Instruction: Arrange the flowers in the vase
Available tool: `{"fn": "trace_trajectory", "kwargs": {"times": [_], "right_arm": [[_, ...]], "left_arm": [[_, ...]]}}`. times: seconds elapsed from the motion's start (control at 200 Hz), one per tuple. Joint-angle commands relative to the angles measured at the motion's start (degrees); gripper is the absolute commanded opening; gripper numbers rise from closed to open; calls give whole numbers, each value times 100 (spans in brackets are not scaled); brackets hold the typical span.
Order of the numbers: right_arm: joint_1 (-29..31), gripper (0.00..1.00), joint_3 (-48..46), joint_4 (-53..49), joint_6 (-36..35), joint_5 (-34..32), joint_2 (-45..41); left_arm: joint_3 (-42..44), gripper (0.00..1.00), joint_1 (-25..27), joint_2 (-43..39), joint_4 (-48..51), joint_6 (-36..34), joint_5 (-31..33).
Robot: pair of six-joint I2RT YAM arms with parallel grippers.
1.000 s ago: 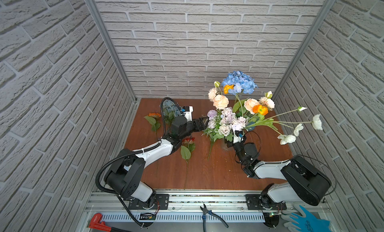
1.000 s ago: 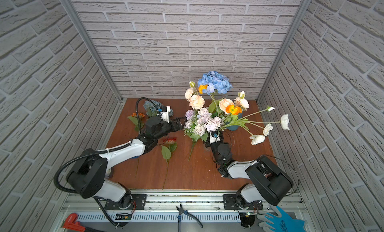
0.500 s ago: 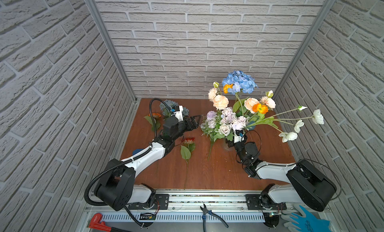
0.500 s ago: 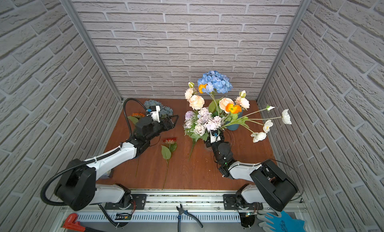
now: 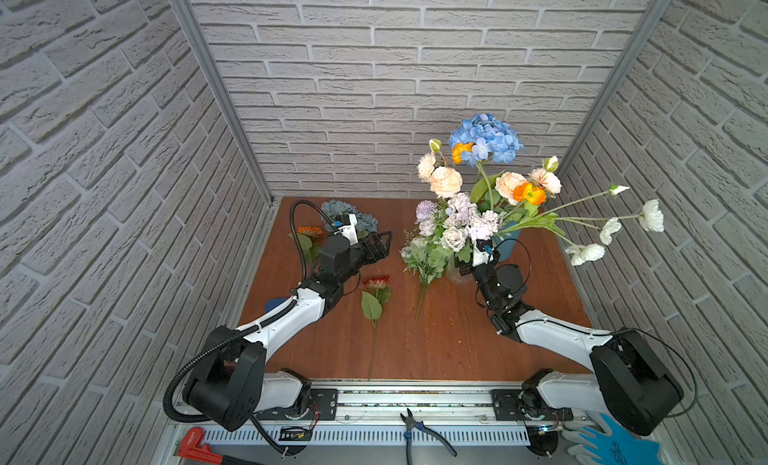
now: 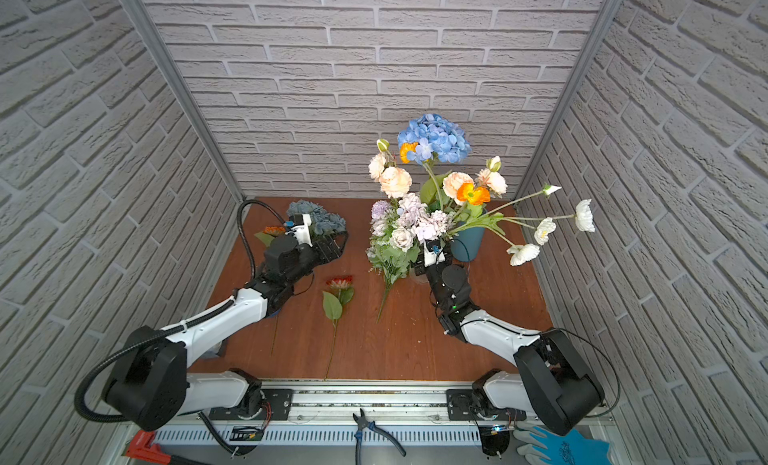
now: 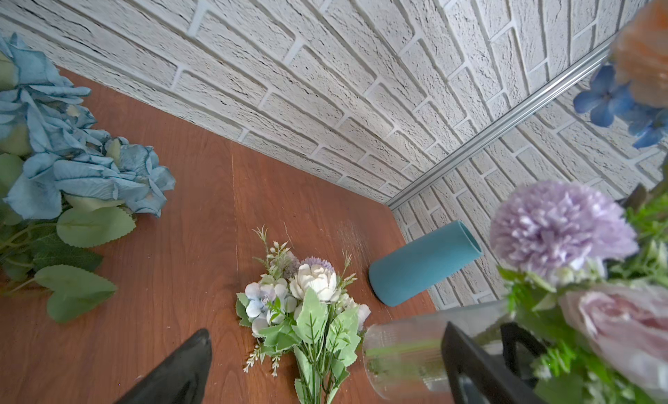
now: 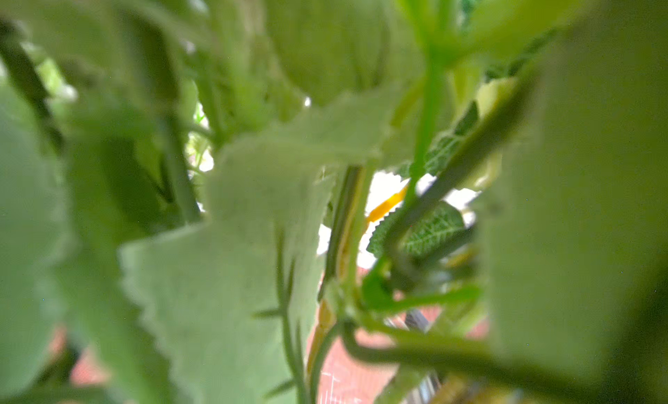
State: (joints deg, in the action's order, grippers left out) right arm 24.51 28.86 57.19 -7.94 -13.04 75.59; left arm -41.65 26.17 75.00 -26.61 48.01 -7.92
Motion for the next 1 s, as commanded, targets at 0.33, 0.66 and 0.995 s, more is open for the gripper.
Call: {"fn": "trace_trajectory", "kwargs": {"times": [0.33, 0.66, 0.995], "right_arm": [[-875, 6, 2414, 1690, 144, 992, 1910], [-1106, 6, 3960, 2046, 101, 1029, 3568], [-1203, 6, 5051, 2119, 72, 1206, 4765]], "left_arm": [[156, 98, -165, -87, 176, -204, 203], [333, 98, -398, -287, 394, -251, 229], [199, 98, -436, -199, 534, -371, 285]]}}
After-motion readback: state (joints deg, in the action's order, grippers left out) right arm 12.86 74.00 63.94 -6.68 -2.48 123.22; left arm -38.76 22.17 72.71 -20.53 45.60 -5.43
